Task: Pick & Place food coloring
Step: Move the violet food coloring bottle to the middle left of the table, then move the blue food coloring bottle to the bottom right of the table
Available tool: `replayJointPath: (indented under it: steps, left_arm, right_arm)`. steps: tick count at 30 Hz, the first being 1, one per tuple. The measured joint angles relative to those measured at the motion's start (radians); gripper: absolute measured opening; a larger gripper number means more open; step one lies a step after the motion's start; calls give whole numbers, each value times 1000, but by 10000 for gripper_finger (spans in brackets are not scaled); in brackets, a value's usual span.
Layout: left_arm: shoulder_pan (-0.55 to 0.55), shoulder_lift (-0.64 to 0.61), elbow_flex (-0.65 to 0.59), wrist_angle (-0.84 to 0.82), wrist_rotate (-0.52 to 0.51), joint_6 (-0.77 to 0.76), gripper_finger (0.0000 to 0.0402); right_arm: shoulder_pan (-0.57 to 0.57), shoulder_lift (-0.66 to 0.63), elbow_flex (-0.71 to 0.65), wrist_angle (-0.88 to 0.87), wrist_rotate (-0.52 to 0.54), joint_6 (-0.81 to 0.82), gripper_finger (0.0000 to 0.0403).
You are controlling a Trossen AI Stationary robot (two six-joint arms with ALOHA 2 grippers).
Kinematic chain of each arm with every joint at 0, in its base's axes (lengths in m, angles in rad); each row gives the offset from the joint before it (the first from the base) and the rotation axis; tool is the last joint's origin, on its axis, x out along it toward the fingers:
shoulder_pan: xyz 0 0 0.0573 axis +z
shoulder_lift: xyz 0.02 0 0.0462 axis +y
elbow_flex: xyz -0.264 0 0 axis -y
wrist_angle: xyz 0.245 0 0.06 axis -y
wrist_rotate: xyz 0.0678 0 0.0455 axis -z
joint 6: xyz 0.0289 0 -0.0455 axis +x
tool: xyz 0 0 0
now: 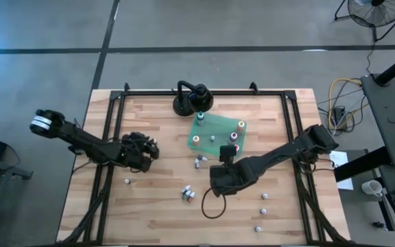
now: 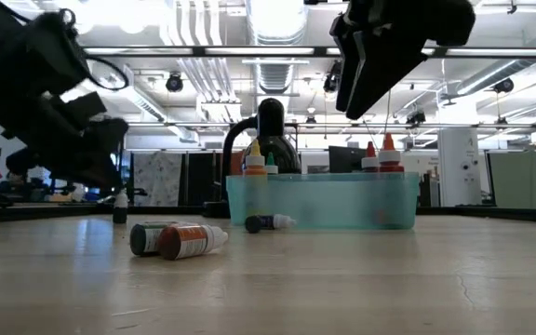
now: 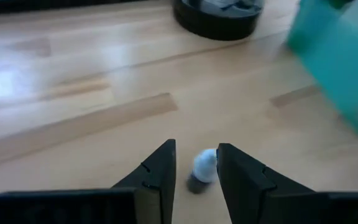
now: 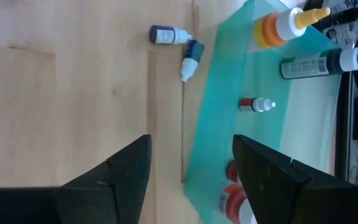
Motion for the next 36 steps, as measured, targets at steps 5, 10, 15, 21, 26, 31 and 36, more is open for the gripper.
replayJointPath:
  steps: [5, 10, 15, 21, 26, 31, 36]
  left_arm:
    - [0, -126, 53, -1, 100, 59, 90]
    - [0, -210, 141, 3, 321, 379, 90]
    - [-1, -229, 220, -2, 495, 566, 90]
    - [0, -232, 330, 2, 496, 500, 90]
    - [-1, -237, 404, -26, 556, 500, 90]
    - [-2, -250, 490, -183, 607, 495, 90]
    - [-2, -273, 514, -296, 600, 523, 90]
  right_arm:
    - [-30, 0, -4, -3, 0, 2, 219]
    - [-55, 0, -4, 5, -1, -22, 219]
    - [-71, 0, -2, 19, -1, -134, 219]
    - [-69, 0, 1, 232, -3, 37, 219]
    - [-70, 0, 1, 358, -5, 89, 219]
    - [-70, 0, 1, 372, -96, 262, 219]
    - [-69, 2, 1, 372, -226, 455, 219]
